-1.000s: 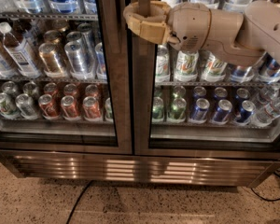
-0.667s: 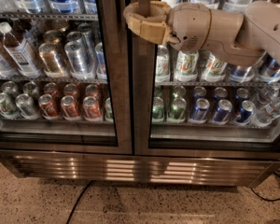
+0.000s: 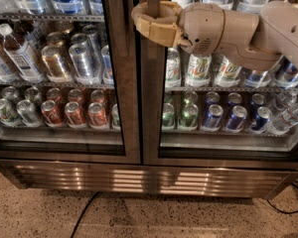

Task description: Open right fridge door

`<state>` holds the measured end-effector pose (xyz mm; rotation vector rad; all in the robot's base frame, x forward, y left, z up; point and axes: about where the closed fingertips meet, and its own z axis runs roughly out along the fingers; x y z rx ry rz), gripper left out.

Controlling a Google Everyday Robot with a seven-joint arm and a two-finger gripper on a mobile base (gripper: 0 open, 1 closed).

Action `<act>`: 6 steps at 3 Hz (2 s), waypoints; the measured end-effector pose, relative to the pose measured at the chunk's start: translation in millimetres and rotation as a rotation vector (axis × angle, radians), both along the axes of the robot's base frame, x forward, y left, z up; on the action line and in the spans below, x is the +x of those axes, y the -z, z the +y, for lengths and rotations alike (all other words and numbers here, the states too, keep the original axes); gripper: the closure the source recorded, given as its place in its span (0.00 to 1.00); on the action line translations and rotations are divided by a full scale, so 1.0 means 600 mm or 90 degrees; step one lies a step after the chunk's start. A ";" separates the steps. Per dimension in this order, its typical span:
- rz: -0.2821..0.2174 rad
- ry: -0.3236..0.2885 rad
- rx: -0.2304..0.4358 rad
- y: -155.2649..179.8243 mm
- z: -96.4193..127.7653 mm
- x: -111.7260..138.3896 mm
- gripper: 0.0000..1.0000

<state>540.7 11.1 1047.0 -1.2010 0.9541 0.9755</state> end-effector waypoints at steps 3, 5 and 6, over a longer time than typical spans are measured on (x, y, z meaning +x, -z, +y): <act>0.001 0.001 0.001 0.001 0.001 0.001 1.00; 0.001 0.002 0.003 0.001 0.002 0.001 1.00; 0.002 0.004 0.004 0.001 0.002 0.001 1.00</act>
Offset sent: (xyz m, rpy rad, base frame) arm -0.2357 -0.0379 -0.1489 0.1248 0.0575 -0.0729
